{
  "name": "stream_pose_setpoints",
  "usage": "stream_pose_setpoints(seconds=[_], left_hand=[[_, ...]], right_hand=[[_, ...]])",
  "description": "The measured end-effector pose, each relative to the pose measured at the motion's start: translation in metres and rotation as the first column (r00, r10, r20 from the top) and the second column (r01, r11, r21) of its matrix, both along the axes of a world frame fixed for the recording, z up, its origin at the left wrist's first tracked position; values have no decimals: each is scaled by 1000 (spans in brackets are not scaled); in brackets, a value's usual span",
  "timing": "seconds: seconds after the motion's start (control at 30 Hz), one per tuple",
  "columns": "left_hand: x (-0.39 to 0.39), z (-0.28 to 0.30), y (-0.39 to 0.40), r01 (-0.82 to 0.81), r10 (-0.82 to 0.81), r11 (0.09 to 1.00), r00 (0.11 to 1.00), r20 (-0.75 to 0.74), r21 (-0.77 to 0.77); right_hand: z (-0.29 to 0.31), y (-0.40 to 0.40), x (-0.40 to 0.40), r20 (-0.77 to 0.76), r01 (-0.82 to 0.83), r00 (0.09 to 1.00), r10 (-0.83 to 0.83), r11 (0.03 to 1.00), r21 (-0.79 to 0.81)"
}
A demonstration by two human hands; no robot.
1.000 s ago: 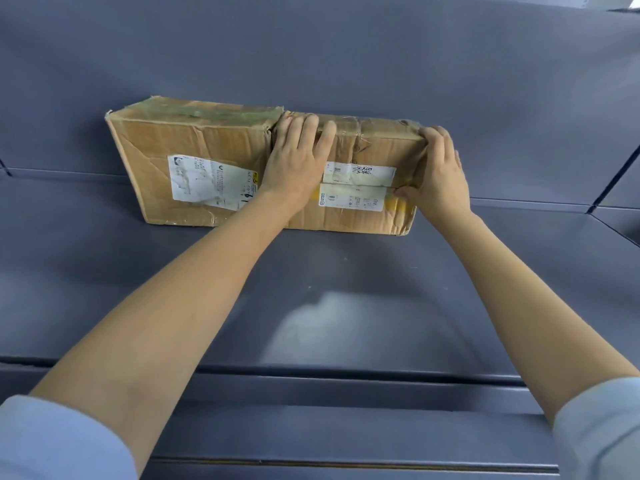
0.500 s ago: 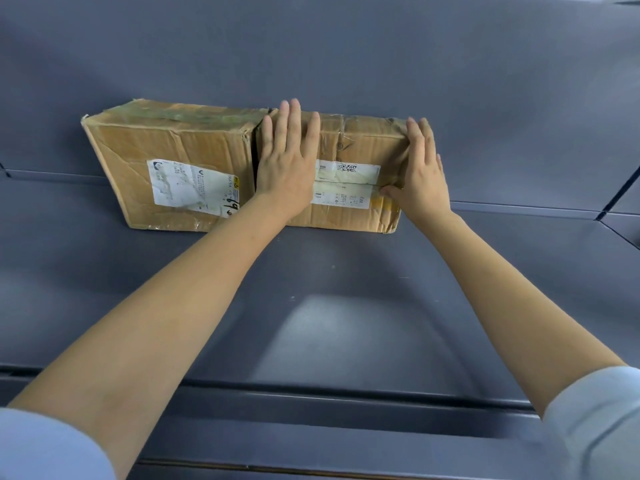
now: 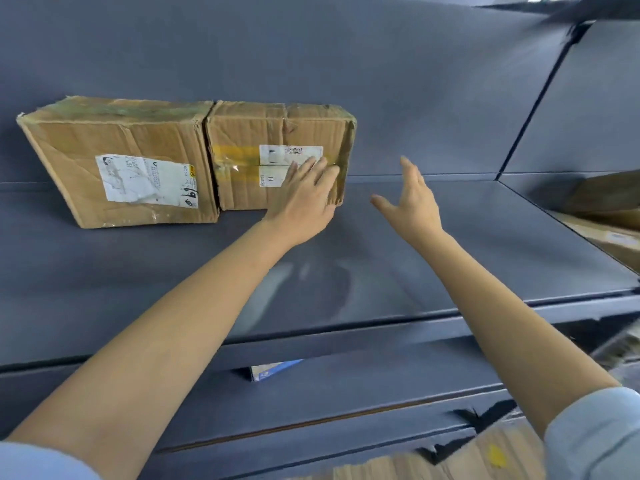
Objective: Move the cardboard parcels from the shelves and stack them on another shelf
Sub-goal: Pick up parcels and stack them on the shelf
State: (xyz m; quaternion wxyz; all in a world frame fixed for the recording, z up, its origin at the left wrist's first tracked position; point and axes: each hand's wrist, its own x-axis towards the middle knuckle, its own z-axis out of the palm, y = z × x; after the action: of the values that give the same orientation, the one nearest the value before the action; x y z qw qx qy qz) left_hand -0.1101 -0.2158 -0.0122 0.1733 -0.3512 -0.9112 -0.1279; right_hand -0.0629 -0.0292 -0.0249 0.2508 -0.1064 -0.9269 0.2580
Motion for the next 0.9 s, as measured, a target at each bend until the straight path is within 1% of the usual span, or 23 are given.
stream_pose_setpoints(seconds=[0.17, 0.3, 0.43, 0.67, 0.8, 0.9], left_hand=[[46, 0, 29, 206, -208, 978, 975, 75, 35], [91, 0, 60, 406, -409, 912, 906, 110, 54], [140, -1, 101, 540, -541, 840, 829, 143, 49], [240, -5, 191, 696, -691, 718, 709, 143, 12], [295, -16, 244, 742, -736, 666, 671, 94, -81], [332, -33, 283, 753, -741, 642, 658, 132, -149]], right_hand=[[2, 10, 82, 44, 177, 983, -176, 984, -25], [5, 25, 158, 49, 368, 928, -370, 929, 48], [2, 46, 239, 96, 497, 859, -503, 864, 79], [5, 84, 393, 109, 706, 688, -718, 696, 129], [-1, 119, 477, 149, 787, 588, -795, 605, 123], [-15, 148, 531, 165, 832, 529, -833, 547, 93]])
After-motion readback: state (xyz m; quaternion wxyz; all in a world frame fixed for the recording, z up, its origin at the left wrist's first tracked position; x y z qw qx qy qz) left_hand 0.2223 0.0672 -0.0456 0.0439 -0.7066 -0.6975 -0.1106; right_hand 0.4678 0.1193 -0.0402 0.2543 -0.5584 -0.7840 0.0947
